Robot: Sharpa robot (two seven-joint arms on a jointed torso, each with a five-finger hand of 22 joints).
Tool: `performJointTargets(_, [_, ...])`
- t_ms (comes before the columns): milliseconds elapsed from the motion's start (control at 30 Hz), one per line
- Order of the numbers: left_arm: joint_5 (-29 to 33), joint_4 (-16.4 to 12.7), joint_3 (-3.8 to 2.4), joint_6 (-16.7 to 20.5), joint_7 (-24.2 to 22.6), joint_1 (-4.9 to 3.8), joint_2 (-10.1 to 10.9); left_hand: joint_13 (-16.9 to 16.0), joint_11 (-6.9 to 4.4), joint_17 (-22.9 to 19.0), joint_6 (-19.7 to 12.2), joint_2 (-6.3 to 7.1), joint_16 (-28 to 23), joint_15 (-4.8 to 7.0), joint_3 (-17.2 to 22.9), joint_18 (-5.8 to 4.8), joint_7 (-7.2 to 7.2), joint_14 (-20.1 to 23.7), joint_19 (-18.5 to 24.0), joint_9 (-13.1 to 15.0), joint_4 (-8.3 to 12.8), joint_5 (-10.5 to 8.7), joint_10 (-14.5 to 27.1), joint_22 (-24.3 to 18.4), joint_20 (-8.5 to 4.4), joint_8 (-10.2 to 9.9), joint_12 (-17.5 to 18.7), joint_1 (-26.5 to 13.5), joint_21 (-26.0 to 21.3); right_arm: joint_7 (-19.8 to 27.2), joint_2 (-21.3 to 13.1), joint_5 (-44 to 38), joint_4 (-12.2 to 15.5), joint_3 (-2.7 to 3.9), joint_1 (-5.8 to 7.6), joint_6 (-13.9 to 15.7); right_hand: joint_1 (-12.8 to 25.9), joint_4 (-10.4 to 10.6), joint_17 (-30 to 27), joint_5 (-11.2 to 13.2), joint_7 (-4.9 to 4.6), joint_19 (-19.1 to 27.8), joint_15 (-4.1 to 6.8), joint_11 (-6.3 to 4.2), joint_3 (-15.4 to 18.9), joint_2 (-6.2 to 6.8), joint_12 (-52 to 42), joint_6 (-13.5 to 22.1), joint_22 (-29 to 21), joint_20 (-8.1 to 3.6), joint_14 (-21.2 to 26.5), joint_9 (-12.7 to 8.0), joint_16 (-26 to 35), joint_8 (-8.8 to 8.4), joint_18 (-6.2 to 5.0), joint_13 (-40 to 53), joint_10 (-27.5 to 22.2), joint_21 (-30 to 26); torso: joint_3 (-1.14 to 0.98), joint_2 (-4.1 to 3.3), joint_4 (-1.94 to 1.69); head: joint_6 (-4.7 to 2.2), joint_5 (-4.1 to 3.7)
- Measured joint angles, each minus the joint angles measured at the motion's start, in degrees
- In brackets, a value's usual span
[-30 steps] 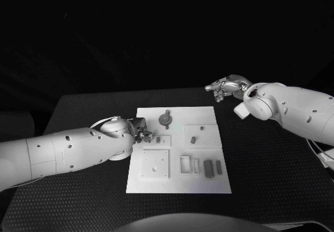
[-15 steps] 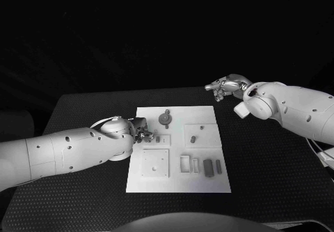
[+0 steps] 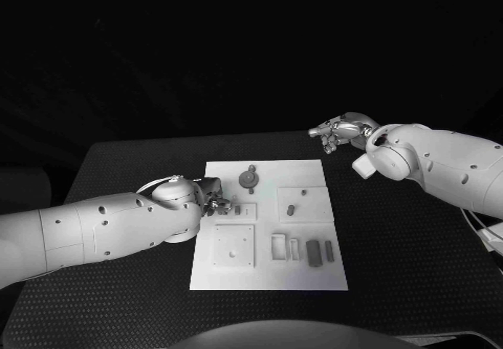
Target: Assemble the parts on the task board
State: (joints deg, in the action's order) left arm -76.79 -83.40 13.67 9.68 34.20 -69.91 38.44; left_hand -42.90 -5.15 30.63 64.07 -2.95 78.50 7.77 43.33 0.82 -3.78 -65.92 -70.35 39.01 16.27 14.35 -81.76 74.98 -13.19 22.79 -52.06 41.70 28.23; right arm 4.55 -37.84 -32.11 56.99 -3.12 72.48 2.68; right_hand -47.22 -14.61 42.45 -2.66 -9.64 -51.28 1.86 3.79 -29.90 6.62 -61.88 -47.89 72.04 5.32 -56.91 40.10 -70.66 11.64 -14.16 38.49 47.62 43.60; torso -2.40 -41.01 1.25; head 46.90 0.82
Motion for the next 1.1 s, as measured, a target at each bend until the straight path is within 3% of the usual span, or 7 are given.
performJointTargets(333, [-0.23, 0.23, -0.01, -0.54, 0.23, 0.00, 0.10, 0.28, 0.00, -0.16, 0.00, -0.60, 0.00, 0.00, 0.18, 0.00, 0.00, 0.00, -0.02, -0.04, 0.19, -0.68, 0.00, 0.00, 0.03, -0.13, -0.05, -0.60, 0.00, -0.01, 0.01, 0.00, -0.04, 0.00, -0.03, -0.03, 0.00, 0.00, 0.00, 0.00, 0.01, 0.00, 0.00, 0.00, 0.00, 0.00, 0.00, -0.01, 0.00, 0.00, 0.00, 0.00, 0.00, 0.00, 0.00, -0.06, 0.00, -0.20, -0.02, 0.00, 0.01, 0.03, 0.11])
performJointTargets(1100, [0.06, 0.45, -0.08, -1.26, 0.32, -0.06, -0.02, 0.46, 0.00, -0.26, 0.01, -1.64, 0.48, -0.10, 0.14, 0.00, 0.00, 0.10, -0.08, -0.04, 0.33, 0.45, 0.00, 0.00, 0.11, 0.45, -0.82, -1.64, 0.22, -0.01, 0.06, 0.01, -0.09, 0.00, -0.27, -0.09, 0.00, 0.00, 0.00, 0.00, 0.03, 0.00, 0.00, 0.00, 0.00, 0.00, 0.00, -0.03, 0.00, 0.00, 0.00, 0.00, 0.23, 0.00, 0.00, -0.18, 0.00, -0.23, -0.02, -0.01, 0.02, 0.12, 0.15])
